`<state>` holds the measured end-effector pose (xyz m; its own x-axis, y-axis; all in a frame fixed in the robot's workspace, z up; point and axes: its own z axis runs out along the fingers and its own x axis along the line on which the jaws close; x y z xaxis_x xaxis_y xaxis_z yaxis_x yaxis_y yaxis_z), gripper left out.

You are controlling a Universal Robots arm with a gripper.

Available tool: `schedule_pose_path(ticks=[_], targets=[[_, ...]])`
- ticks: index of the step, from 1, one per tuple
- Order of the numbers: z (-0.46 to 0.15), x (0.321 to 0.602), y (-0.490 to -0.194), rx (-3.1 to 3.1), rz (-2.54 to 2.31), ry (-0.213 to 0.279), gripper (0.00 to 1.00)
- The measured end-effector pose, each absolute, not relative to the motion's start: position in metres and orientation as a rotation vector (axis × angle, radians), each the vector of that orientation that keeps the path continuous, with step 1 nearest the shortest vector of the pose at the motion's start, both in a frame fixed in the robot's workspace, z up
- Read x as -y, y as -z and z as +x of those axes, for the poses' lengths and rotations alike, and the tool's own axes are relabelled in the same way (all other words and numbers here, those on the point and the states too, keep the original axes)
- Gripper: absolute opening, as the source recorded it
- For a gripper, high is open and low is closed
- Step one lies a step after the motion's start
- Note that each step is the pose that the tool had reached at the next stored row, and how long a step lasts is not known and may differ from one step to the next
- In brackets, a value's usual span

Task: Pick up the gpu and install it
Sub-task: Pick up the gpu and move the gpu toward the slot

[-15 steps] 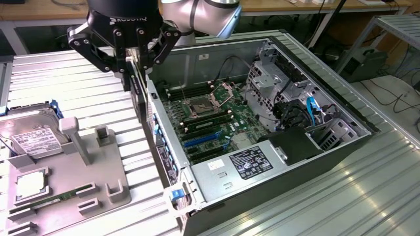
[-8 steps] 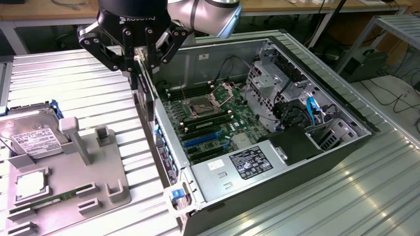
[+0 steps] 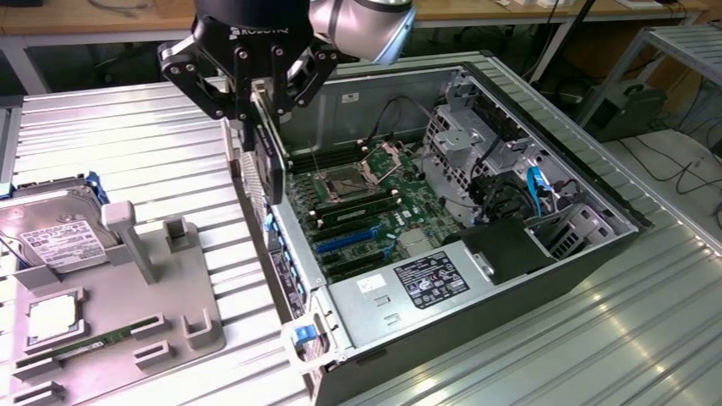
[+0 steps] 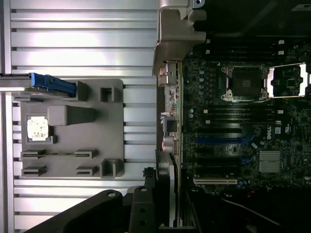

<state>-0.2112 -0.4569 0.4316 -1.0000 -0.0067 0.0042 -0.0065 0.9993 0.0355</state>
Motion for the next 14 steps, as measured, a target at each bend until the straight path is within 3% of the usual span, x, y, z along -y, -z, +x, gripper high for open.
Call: schedule_pose_path(ticks=[14], targets=[[-0.185,0.457,-0.432,3.137,0.01,0.056,0.28]])
